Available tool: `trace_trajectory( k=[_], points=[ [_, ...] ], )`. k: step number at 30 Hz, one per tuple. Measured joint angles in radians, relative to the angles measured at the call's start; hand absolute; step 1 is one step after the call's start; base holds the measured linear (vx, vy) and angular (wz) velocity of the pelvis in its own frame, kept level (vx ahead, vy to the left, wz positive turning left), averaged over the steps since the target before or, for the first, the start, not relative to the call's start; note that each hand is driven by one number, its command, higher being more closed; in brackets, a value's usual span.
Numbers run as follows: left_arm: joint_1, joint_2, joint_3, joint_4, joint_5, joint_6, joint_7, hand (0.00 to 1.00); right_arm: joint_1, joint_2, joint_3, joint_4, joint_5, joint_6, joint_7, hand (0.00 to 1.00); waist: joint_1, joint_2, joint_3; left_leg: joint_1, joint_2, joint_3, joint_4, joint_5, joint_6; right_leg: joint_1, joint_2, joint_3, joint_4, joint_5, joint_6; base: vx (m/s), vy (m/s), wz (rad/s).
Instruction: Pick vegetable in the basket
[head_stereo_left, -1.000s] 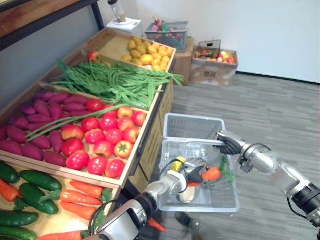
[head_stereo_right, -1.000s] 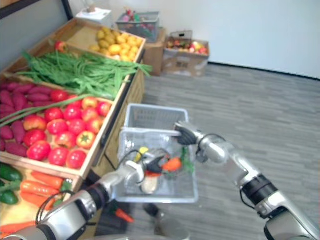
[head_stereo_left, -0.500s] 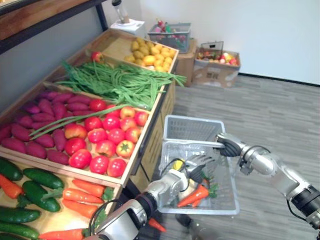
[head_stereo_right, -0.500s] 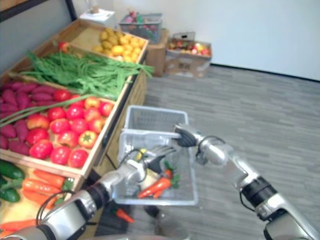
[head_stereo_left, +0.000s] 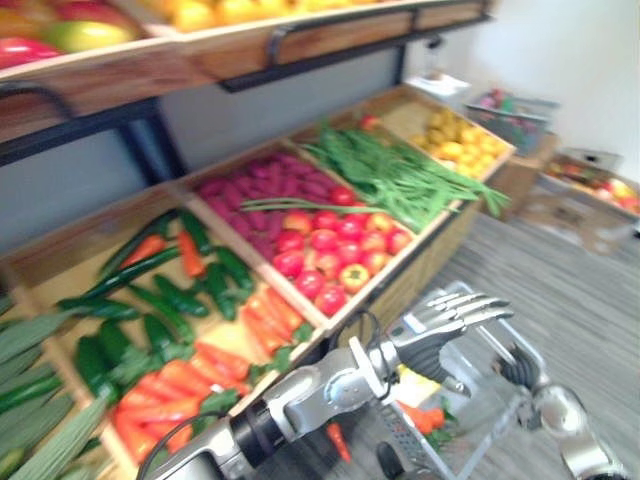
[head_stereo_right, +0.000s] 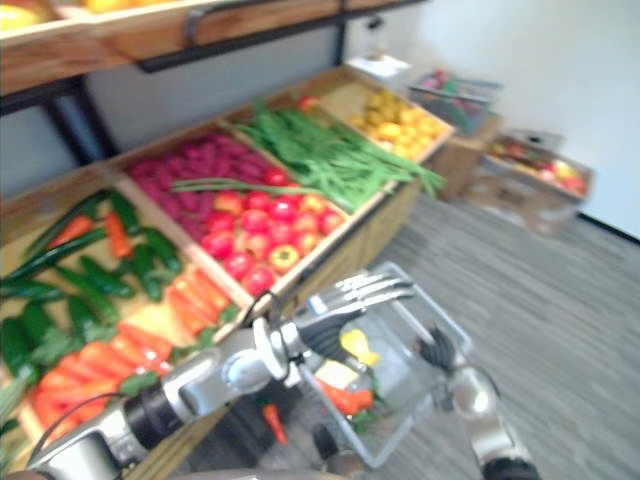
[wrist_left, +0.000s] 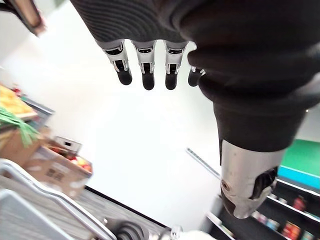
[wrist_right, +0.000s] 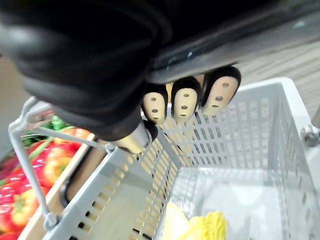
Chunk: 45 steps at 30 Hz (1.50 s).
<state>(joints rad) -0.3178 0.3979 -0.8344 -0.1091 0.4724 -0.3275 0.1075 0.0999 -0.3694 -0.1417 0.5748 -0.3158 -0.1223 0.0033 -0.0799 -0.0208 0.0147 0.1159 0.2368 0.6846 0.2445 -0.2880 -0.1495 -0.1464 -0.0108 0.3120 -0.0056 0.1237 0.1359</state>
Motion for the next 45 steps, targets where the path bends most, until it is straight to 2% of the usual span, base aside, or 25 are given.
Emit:
trace_trajectory(
  k=[2, 5, 8, 10, 11, 13, 16, 18, 19, 24, 26, 29, 32, 35, 39, 45],
  points=[
    [0.087, 0.045, 0.067, -0.051, -0.036, 0.002, -0.004, 0.00, 0.021, 0.050, -0.141, 0.114, 0.002, 0.021, -0.047, 1.00, 0.006, -0.001, -0.007, -0.044, -0.026, -0.122, -0.002, 0.015, 0.024, 0.024, -0.048, -0.098, -0.001, -0.009, 0.004, -0.05, 0.009, 1.29],
    [0.180, 0.085, 0.188, -0.137, -0.039, 0.005, 0.001, 0.00, 0.030, 0.109, -0.282, 0.236, 0.016, 0.031, -0.093, 1.00, 0.019, -0.016, -0.017, -0.085, -0.067, -0.231, -0.030, 0.045, 0.043, 0.041, -0.098, -0.194, -0.010, -0.011, 0.003, -0.07, 0.034, 1.17],
    [0.277, 0.085, 0.330, -0.217, -0.050, 0.009, 0.020, 0.00, 0.042, 0.143, -0.407, 0.357, 0.059, 0.044, -0.133, 1.00, 0.035, -0.034, -0.027, -0.123, -0.107, -0.333, -0.060, 0.079, 0.055, 0.054, -0.136, -0.284, -0.010, -0.032, 0.003, -0.04, 0.006, 0.99],
    [0.364, 0.062, 0.438, -0.254, -0.078, 0.010, 0.046, 0.00, 0.046, 0.146, -0.471, 0.444, 0.082, 0.066, -0.161, 1.00, 0.041, -0.043, -0.033, -0.135, -0.126, -0.390, -0.091, 0.108, 0.058, 0.063, -0.152, -0.338, -0.009, -0.046, -0.007, 0.00, -0.031, 1.14],
    [0.483, -0.072, 0.647, -0.251, -0.095, 0.032, 0.105, 0.00, 0.061, 0.154, -0.561, 0.547, 0.131, 0.077, -0.206, 1.00, 0.059, -0.051, -0.047, -0.155, -0.150, -0.462, -0.146, 0.155, 0.063, 0.064, -0.171, -0.410, -0.010, -0.064, -0.002, 0.03, -0.042, 1.07],
    [0.520, -0.111, 0.731, -0.216, -0.117, 0.059, 0.145, 0.00, 0.056, 0.159, -0.581, 0.579, 0.161, 0.077, -0.218, 1.00, 0.060, -0.053, -0.049, -0.162, -0.154, -0.495, -0.173, 0.180, 0.065, 0.063, -0.171, -0.442, -0.012, -0.065, -0.003, 0.03, -0.048, 0.75],
    [0.546, -0.159, 0.834, -0.080, -0.116, 0.066, 0.156, 0.00, 0.057, 0.168, -0.599, 0.580, 0.164, 0.076, -0.220, 1.00, 0.061, -0.051, -0.058, -0.166, -0.161, -0.529, -0.207, 0.207, 0.069, 0.065, -0.170, -0.480, -0.012, -0.066, -0.004, 0.02, -0.031, 0.32],
    [0.550, -0.227, 0.942, 0.052, -0.095, 0.103, 0.220, 0.00, 0.062, 0.182, -0.599, 0.580, 0.166, 0.070, -0.232, 1.00, 0.059, -0.047, -0.066, -0.167, -0.161, -0.553, -0.223, 0.222, 0.069, 0.066, -0.169, -0.506, -0.019, -0.071, -0.012, 0.06, -0.029, 0.33],
    [0.554, -0.252, 1.015, 0.140, -0.076, 0.136, 0.286, 0.00, 0.062, 0.197, -0.599, 0.580, 0.167, 0.067, -0.244, 1.00, 0.059, -0.046, -0.068, -0.167, -0.159, -0.566, -0.237, 0.234, 0.069, 0.069, -0.165, -0.525, -0.024, -0.071, -0.012, 0.06, -0.035, 0.24],
    [0.558, -0.269, 1.179, 0.418, -0.054, 0.184, 0.433, 0.00, 0.055, 0.234, -0.594, 0.572, 0.167, 0.049, -0.265, 1.00, 0.062, -0.057, -0.076, -0.153, -0.154, -0.587, -0.258, 0.243, 0.065, 0.092, -0.158, -0.550, -0.034, -0.073, -0.014, 0.03, -0.023, 0.16],
    [0.558, -0.277, 1.272, 0.588, -0.039, 0.220, 0.494, 0.00, 0.047, 0.258, -0.583, 0.566, 0.167, 0.043, -0.275, 1.00, 0.062, -0.054, -0.077, -0.134, -0.156, -0.586, -0.268, 0.243, 0.065, 0.114, -0.159, -0.554, -0.048, -0.073, -0.014, 0.00, 0.000, 0.00],
    [0.562, -0.286, 1.352, 0.744, -0.025, 0.257, 0.542, 0.00, 0.049, 0.281, -0.583, 0.567, 0.167, 0.036, -0.283, 1.00, 0.063, -0.052, -0.088, -0.131, -0.158, -0.587, -0.280, 0.243, 0.065, 0.116, -0.160, -0.559, -0.054, -0.075, -0.013, 0.00, 0.000, 0.00],
    [0.583, -0.306, 1.396, 0.868, -0.032, 0.283, 0.550, 0.00, 0.045, 0.285, -0.584, 0.568, 0.168, 0.026, -0.285, 1.00, 0.060, -0.046, -0.095, -0.130, -0.161, -0.589, -0.289, 0.243, 0.065, 0.115, -0.161, -0.564, -0.064, -0.078, -0.016, 0.01, 0.000, 0.01],
    [0.597, -0.329, 1.406, 0.983, -0.041, 0.283, 0.530, 0.00, 0.031, 0.285, -0.587, 0.581, 0.168, 0.026, -0.285, 1.00, 0.060, -0.040, -0.096, -0.129, -0.164, -0.591, -0.295, 0.245, 0.066, 0.115, -0.162, -0.565, -0.067, -0.078, -0.013, 0.02, 0.002, 0.01],
    [0.595, -0.357, 1.429, 1.095, -0.160, 0.283, 0.434, 0.00, 0.002, 0.286, -0.558, 0.582, 0.167, 0.026, -0.285, 1.00, 0.055, -0.035, -0.095, -0.129, -0.165, -0.590, -0.295, 0.245, 0.066, 0.116, -0.163, -0.564, -0.069, -0.076, -0.010, 0.02, 0.001, -0.01],
    [0.575, -0.355, 1.399, 1.153, -0.175, 0.285, 0.315, 0.00, -0.021, 0.286, -0.478, 0.583, 0.159, 0.026, -0.283, 1.00, 0.053, -0.032, -0.087, -0.123, -0.166, -0.585, -0.296, 0.244, 0.065, 0.117, -0.163, -0.554, -0.068, -0.077, -0.011, -0.01, -0.003, -0.02]
  ],
)
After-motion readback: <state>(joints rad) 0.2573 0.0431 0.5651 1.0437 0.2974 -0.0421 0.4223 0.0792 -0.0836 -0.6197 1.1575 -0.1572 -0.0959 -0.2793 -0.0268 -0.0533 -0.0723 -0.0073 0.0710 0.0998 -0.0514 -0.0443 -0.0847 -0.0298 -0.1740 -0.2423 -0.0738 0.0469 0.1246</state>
